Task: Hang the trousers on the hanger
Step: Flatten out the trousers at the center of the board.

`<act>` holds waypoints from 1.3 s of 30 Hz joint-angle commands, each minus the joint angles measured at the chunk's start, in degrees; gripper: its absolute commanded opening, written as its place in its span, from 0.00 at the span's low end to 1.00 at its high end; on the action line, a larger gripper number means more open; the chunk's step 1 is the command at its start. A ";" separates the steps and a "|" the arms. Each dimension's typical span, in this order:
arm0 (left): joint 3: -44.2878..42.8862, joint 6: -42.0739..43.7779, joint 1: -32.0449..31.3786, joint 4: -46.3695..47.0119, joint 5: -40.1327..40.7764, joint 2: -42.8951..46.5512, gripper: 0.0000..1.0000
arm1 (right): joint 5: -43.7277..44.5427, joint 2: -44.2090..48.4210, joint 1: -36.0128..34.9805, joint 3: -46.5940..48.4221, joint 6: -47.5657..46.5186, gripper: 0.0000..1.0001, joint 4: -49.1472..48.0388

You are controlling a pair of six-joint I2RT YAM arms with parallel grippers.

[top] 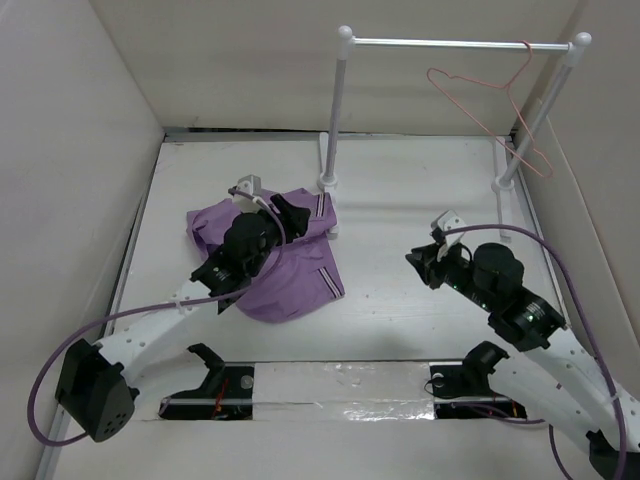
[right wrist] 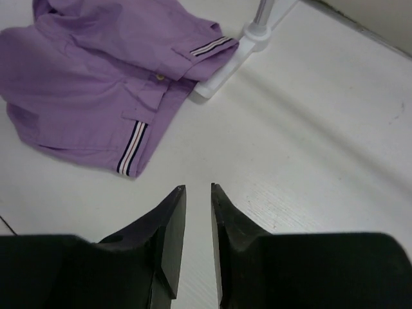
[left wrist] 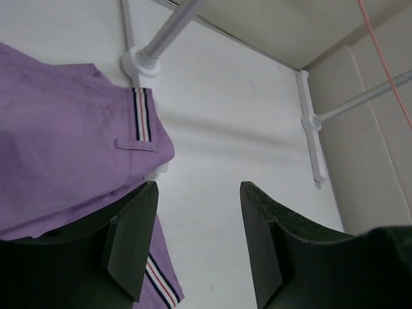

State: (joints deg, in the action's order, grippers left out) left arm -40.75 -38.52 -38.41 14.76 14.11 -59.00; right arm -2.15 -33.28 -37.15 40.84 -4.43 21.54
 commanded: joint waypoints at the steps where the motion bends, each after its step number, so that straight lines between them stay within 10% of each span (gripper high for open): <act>1: 2.34 -2.69 0.80 -2.01 4.43 5.73 0.51 | -3.65 -2.49 0.32 -1.55 0.29 0.47 -5.10; 5: 5.24 -5.94 2.03 -8.58 11.61 12.58 0.46 | -4.08 -6.88 0.32 -3.39 0.82 0.64 -10.97; 6: 5.68 -6.82 2.03 -10.09 13.64 15.47 0.43 | -5.31 -8.02 0.32 -3.83 0.82 0.55 -12.30; 7: 6.29 -7.52 2.03 -11.50 15.49 16.89 0.40 | -5.93 -10.90 0.32 -4.27 0.91 0.18 -13.36; 9: 7.70 -9.63 2.90 -15.10 19.72 20.40 0.30 | -7.33 -14.17 0.32 -4.19 1.08 0.00 -15.47; 13: 8.58 -13.06 5.62 -24.59 22.45 23.58 0.06 | -8.48 -22.25 -3.19 -4.80 1.79 0.00 -20.92; 15: 8.94 -14.73 6.77 -28.73 22.54 24.28 0.03 | -8.57 -27.53 -4.86 -4.72 2.40 0.26 -24.26; 16: 9.02 -14.91 7.38 -29.87 22.37 24.72 0.03 | -8.57 -29.28 -6.52 -4.80 2.75 0.48 -25.40; 19: 10.34 -16.14 7.39 -32.43 21.58 25.52 0.20 | -10.15 -36.66 -9.77 -5.24 4.07 0.70 -31.11; 24: 15.87 -19.04 7.39 -28.41 19.65 24.29 0.50 | -8.50 -49.66 -13.39 -3.49 6.80 0.71 -37.80; 32: 17.71 -13.96 19.76 -19.10 6.76 18.93 0.57 | -4.88 -59.53 -14.09 -3.32 9.43 0.73 -41.94; 37: 18.34 -10.00 28.91 -15.65 -1.71 19.53 0.56 | -3.30 -62.70 -15.32 -1.56 10.75 0.51 -43.78; 39: 18.87 -9.64 29.79 -15.12 -3.29 20.33 0.56 | -1.90 -61.30 -15.32 -0.94 10.67 0.21 -43.51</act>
State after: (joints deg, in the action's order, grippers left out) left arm -22.57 -50.96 -10.00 -4.95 16.51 -40.23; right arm -6.76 -94.61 -51.88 38.52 5.32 -20.29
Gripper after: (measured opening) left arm 0.563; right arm 0.268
